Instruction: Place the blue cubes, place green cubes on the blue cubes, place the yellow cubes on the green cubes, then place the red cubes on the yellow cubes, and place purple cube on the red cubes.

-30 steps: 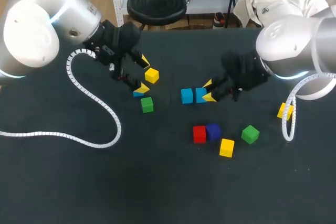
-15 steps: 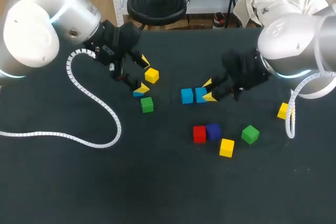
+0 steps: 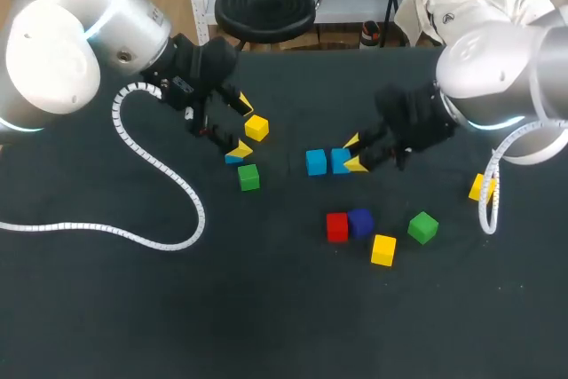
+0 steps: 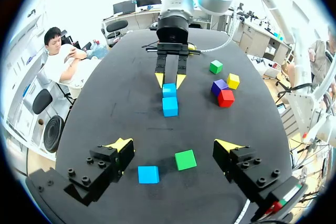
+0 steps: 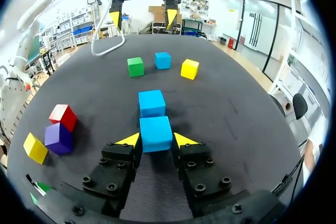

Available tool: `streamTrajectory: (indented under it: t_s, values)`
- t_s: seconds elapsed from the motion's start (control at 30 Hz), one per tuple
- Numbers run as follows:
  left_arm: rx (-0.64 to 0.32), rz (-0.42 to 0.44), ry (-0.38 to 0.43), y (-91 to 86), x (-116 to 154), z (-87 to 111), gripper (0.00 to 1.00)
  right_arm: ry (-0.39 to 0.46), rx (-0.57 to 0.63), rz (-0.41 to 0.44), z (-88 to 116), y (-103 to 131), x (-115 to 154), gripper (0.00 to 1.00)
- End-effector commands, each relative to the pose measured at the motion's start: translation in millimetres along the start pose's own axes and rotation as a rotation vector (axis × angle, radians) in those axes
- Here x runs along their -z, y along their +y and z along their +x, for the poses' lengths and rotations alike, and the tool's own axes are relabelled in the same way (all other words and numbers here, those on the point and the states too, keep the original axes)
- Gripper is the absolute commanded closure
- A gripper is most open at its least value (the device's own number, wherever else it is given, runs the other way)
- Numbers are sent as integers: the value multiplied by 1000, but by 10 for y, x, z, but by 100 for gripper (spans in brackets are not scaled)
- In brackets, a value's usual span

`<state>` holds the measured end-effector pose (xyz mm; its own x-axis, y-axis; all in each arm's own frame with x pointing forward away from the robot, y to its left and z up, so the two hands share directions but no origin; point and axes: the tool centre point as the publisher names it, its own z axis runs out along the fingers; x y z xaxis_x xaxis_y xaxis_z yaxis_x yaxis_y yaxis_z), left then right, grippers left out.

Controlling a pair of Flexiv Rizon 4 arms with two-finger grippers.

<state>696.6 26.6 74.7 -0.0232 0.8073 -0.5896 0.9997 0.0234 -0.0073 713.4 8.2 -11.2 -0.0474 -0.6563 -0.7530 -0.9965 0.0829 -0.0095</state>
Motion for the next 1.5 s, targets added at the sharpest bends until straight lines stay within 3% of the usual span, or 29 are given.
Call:
streamTrajectory:
  t_s: [0.03, 1.37, 1.5]
  values:
    - [-2, 0, -3, -1, 2, 10, 0, -3, 2, -3, 13, -25, -9, 100]
    - [-2, 0, -3, -1, 2, 10, 0, 18, -2, -12, -2, 17, -4, 100]
    - [-2, 0, -3, -1, 2, 10, 0, 17, -2, -15, -3, 17, -4, 84]
